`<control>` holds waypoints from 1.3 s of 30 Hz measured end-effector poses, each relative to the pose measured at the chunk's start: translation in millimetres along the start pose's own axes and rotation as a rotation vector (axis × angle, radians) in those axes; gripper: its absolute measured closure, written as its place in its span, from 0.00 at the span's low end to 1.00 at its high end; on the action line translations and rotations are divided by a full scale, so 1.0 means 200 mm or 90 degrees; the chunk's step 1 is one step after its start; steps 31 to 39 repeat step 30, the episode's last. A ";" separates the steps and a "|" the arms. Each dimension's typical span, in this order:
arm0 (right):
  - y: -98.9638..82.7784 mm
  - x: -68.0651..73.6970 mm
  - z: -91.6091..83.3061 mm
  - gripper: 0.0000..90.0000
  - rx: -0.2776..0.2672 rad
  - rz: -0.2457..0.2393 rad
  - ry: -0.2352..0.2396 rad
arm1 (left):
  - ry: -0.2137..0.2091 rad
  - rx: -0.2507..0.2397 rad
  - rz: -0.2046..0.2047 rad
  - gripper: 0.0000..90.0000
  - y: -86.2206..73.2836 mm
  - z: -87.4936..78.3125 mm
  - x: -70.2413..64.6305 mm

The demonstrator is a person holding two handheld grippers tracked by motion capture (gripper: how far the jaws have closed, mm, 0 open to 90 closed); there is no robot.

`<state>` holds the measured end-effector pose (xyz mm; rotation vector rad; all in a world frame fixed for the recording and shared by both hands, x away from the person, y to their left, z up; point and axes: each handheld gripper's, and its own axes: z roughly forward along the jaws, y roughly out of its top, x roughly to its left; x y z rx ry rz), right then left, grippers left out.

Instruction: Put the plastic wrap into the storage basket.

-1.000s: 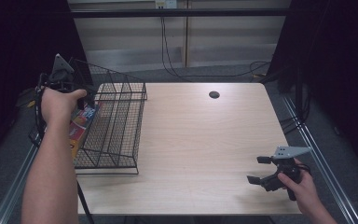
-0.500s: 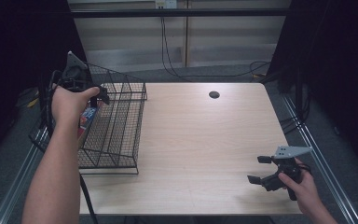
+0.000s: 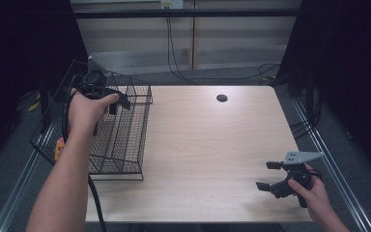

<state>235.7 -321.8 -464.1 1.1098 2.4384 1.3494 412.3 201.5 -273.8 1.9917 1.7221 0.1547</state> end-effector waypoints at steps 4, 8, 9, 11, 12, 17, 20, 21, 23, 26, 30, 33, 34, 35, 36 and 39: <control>0.00 0.00 0.00 0.04 -0.002 0.000 -0.001 | -0.018 -0.009 0.022 0.24 -0.02 0.03 -0.05; 0.00 0.00 0.00 0.04 -0.003 -0.002 -0.002 | -0.055 -0.013 0.033 0.24 -0.05 0.05 -0.09; 0.00 0.00 0.00 0.04 -0.003 -0.001 -0.002 | -0.048 -0.013 0.044 0.24 -0.06 0.06 -0.10; 0.00 0.00 0.00 0.04 -0.002 0.000 -0.001 | -0.048 -0.010 0.057 0.24 -0.06 0.06 -0.11; 0.00 0.00 0.00 0.04 0.000 0.001 -0.001 | -0.070 -0.012 0.059 0.23 -0.08 0.07 -0.13; 0.00 0.00 0.00 0.04 0.000 -0.002 0.001 | -0.089 -0.013 0.082 0.23 -0.11 0.10 -0.17; 0.00 0.00 0.00 0.04 0.002 -0.001 0.001 | -0.099 -0.005 0.103 0.22 -0.14 0.14 -0.21; 0.00 0.00 0.00 0.04 0.002 -0.001 0.001 | -0.100 -0.005 0.110 0.22 -0.15 0.15 -0.21; 0.00 0.01 0.00 0.04 0.002 -0.001 0.001 | -0.101 -0.001 0.116 0.22 -0.16 0.16 -0.22; 0.00 0.00 0.00 0.04 0.003 -0.003 0.003 | -0.104 -0.007 0.138 0.20 -0.18 0.18 -0.24; 0.00 0.00 0.01 0.04 0.006 -0.003 -0.001 | -0.115 -0.015 0.156 0.18 -0.20 0.21 -0.27; 0.00 0.00 0.01 0.04 0.006 -0.003 -0.001 | -0.115 -0.015 0.156 0.18 -0.20 0.21 -0.27; 0.00 0.00 0.01 0.04 0.006 -0.003 -0.001 | -0.115 -0.015 0.156 0.18 -0.20 0.21 -0.27; 0.00 0.00 0.01 0.04 0.006 -0.003 -0.001 | -0.115 -0.015 0.156 0.18 -0.20 0.21 -0.27; 0.00 0.00 0.01 0.04 0.006 -0.003 -0.001 | -0.115 -0.015 0.156 0.18 -0.20 0.21 -0.27; 0.00 0.00 0.01 0.04 0.006 -0.003 -0.001 | -0.115 -0.015 0.156 0.18 -0.20 0.21 -0.27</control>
